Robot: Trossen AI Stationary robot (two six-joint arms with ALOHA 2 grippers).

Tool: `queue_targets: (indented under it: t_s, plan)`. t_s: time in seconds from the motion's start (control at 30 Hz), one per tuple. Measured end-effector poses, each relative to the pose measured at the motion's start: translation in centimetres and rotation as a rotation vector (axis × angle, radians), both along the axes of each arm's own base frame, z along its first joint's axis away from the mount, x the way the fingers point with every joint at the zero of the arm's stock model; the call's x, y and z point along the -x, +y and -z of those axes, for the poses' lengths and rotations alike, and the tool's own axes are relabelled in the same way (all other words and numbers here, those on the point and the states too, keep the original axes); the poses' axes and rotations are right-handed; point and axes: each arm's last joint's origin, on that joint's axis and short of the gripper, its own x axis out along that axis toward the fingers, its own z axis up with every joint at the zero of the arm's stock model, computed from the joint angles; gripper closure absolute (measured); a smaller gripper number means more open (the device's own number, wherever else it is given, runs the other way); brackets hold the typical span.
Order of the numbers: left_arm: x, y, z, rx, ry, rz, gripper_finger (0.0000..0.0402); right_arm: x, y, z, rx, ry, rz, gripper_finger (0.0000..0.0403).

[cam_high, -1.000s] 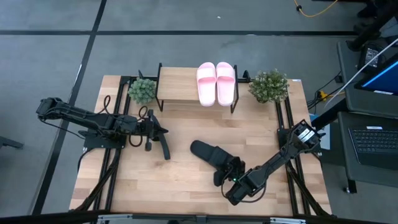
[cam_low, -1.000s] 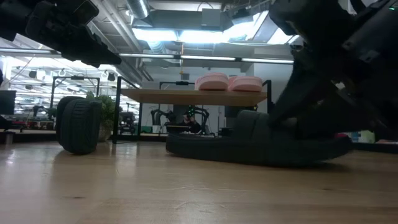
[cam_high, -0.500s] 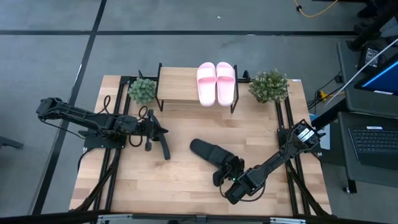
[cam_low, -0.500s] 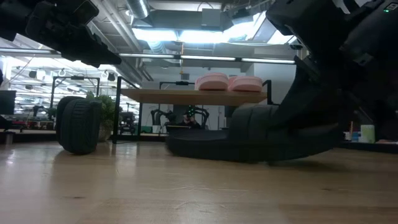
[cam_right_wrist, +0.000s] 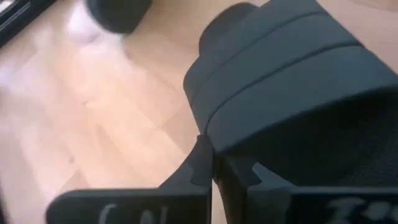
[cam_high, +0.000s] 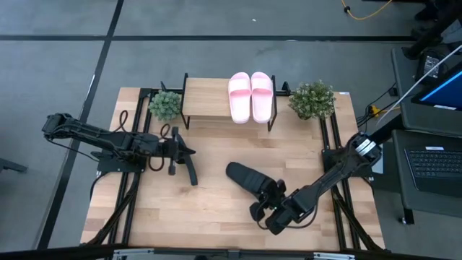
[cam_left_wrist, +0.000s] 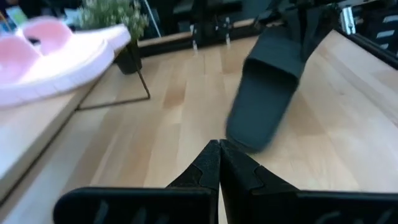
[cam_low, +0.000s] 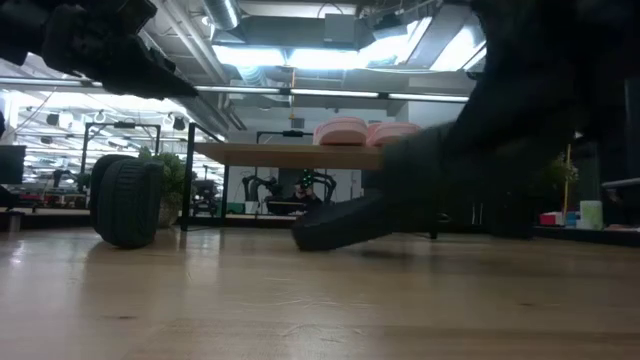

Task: Pick and place slides into the shelf
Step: Put the bottom black slipper on the shelf

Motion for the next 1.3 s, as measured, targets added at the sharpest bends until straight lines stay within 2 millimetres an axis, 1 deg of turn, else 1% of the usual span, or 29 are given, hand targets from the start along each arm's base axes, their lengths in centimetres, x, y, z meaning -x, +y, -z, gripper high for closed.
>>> queue_targets:
  t_s: [0.07, 0.2, 0.33, 0.47, 0.67, 0.9, 1.1, 1.2, 1.3]
  plan:
    - [-0.1, -0.1, -0.3, -0.013, -0.028, 0.023, 0.0401, 0.2, -0.1, -0.9, 0.004, 0.012, -0.053, 0.0392]
    - [-0.3, -0.5, -0.9, -0.056, -0.094, 0.172, 0.0401, 0.3, -0.6, -2.6, 0.049, 0.031, -0.148, 0.0392]
    - [-0.4, -0.8, -1.5, -0.077, -0.152, 0.273, 0.0401, -0.2, -1.5, -3.8, 0.096, 0.029, -0.209, 0.0392]
    - [-0.4, -0.8, -1.8, -0.078, -0.192, 0.279, 0.0401, -1.1, -2.4, -4.6, 0.097, 0.034, -0.296, 0.0392]
    - [-0.4, -0.8, -1.8, -0.093, -0.192, 0.282, 0.0401, -2.5, -3.8, -5.7, 0.099, 0.005, -0.411, 0.0392]
    - [-0.4, -0.7, -1.8, -0.101, -0.192, 0.261, 0.0401, -4.2, -5.4, -6.4, 0.076, -0.047, -0.517, 0.0392]
    - [-0.4, -0.7, -1.8, -0.161, -0.192, 0.260, 0.0400, -5.4, -6.8, -6.9, 0.071, -0.107, -0.584, 0.0392]
    - [-0.4, -0.5, -1.8, -0.186, -0.187, 0.212, 0.0382, -5.8, -7.4, -7.0, 0.070, -0.115, -0.600, 0.0392]
    - [-0.4, -0.5, -1.9, -0.195, -0.188, 0.195, 0.0348, -6.1, -8.1, -7.1, 0.056, -0.129, -0.612, 0.0392]
